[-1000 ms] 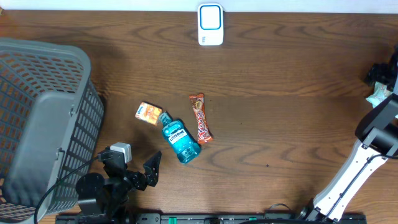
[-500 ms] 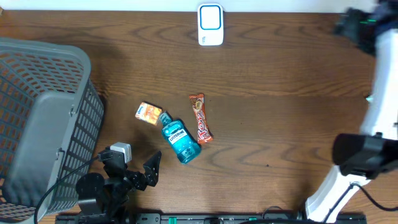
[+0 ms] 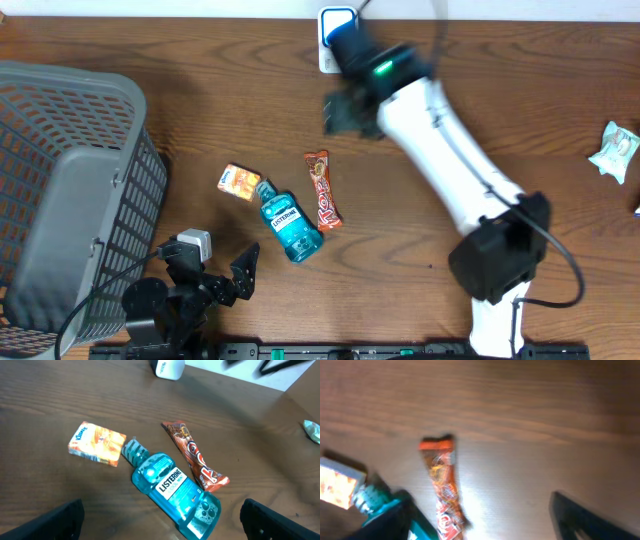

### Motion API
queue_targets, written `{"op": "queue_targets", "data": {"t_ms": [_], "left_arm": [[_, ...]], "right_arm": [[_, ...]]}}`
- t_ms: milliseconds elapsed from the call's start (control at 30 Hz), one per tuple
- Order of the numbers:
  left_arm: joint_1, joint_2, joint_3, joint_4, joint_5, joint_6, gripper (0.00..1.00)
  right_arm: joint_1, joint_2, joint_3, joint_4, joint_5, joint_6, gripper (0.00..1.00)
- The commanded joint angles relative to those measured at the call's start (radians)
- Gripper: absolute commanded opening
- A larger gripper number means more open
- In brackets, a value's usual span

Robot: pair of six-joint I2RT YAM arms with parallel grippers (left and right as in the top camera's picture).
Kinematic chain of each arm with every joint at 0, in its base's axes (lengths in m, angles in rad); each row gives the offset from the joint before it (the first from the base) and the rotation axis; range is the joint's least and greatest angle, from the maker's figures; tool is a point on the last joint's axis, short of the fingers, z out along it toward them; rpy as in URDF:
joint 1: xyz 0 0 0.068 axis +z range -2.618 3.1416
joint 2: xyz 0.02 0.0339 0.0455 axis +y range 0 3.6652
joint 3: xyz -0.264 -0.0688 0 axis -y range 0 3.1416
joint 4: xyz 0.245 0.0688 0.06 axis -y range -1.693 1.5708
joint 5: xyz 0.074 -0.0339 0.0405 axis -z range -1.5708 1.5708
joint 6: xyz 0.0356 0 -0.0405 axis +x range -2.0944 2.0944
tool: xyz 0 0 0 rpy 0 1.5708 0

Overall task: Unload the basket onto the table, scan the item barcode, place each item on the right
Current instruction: 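Reach the right gripper to the red TOP bar and grasp it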

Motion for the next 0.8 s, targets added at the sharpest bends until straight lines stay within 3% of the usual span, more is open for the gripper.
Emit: {"op": "queue_targets", "data": {"t_ms": [0, 167, 300, 500, 767], "left_arm": [[0.005, -0.002, 0.006, 0.001, 0.01, 0.013, 0.99], [0.005, -0.002, 0.006, 0.001, 0.01, 0.013, 0.99], [0.005, -0.002, 0.006, 0.001, 0.01, 0.013, 0.99], [0.005, -0.002, 0.006, 0.001, 0.01, 0.013, 0.99], [0.005, -0.002, 0.006, 0.001, 0.01, 0.013, 0.99]], "right_arm": [[0.072, 0.004, -0.153, 0.092, 0.027, 0.013, 0.72], [0.17, 0.004, -0.256, 0.205, 0.078, 0.013, 0.73], [0.228, 0.006, -0.322, 0.288, 0.17, 0.013, 0.63], [0.27, 0.029, -0.457, 0.451, 0.28, 0.008, 0.56], [0.271, 0.068, -0.499, 0.461, 0.272, -0.077, 0.41]]}}
